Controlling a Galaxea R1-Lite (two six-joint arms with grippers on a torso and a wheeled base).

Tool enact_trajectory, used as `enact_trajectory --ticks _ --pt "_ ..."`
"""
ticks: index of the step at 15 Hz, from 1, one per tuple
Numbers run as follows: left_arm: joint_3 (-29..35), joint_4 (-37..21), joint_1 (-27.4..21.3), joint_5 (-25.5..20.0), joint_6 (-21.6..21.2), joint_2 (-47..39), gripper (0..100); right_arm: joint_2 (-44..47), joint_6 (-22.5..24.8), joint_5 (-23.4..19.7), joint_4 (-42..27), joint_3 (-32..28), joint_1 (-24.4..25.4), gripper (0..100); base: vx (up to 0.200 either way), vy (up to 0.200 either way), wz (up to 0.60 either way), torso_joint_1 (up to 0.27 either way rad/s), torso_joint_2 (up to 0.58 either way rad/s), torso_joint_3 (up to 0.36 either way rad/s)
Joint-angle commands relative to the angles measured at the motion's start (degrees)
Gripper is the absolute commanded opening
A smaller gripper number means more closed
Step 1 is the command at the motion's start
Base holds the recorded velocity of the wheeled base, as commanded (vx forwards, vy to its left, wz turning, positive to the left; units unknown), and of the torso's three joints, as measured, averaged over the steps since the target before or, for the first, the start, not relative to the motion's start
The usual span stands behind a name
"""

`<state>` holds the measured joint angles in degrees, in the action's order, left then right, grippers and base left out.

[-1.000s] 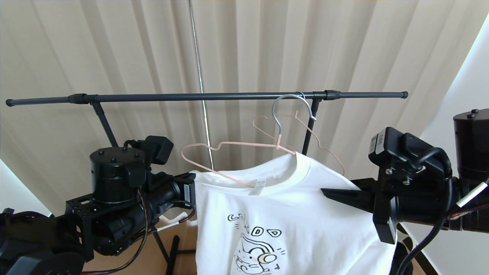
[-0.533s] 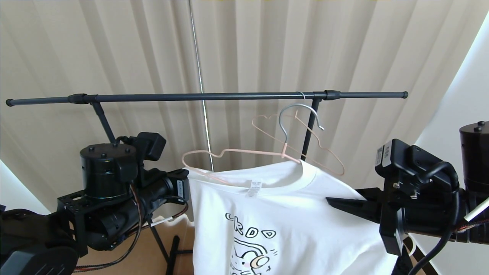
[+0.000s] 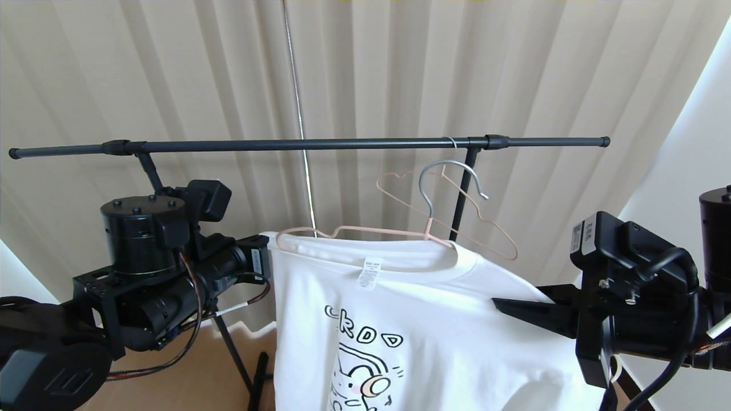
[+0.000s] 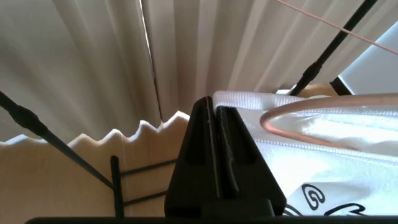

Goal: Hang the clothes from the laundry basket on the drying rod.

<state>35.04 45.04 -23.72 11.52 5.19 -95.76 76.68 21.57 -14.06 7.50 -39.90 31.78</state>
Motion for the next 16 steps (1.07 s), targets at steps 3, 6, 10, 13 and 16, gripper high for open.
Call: enact_trajectory --ticks 3,6,10,13,16 --pt "2.14 0.04 0.87 0.08 -1.94 0.57 0 0.23 0.14 0.17 -0.11 1.14 0.04 0 0.000 0.000 0.00 0.000 0.00 0.000" --pt "4.60 -0.40 0.61 0.08 -4.40 1.10 0 0.93 0.23 0.17 -0.11 1.32 0.04 0 0.000 0.000 0.00 0.000 0.00 0.000" --pt "7.77 -3.56 -0.80 0.17 -6.51 2.51 0 3.13 -0.03 0.34 0.68 0.70 0.04 0 0.000 0.000 0.00 0.000 0.00 0.000" --pt "9.70 -9.36 -5.81 0.52 -7.74 5.84 0 5.50 -5.13 0.61 2.35 -0.44 1.53 0 0.000 0.000 0.00 0.000 0.00 0.000" --pt "9.70 -10.94 -8.62 0.78 -8.36 6.90 0 6.29 -7.59 2.19 4.63 -0.62 2.06 0 0.000 0.000 0.00 0.000 0.00 0.000"
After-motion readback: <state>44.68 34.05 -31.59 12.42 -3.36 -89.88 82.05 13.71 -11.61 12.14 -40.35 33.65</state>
